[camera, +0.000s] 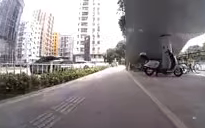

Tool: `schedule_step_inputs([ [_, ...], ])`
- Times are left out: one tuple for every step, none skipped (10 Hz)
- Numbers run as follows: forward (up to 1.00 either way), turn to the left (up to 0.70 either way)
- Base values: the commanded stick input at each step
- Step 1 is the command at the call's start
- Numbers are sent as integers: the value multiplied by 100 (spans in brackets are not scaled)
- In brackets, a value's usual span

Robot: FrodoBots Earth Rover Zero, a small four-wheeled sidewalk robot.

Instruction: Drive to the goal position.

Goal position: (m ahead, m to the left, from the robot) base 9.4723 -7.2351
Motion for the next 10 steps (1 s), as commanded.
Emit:
schedule_step_inputs([
  [45, -13],
  [45, 0],
  [45, 0],
  [45, 0],
  [45, 0],
  [45, 0],
  [45, 0],
  [45, 0],
  [45, 0],
  [45, 0],
])
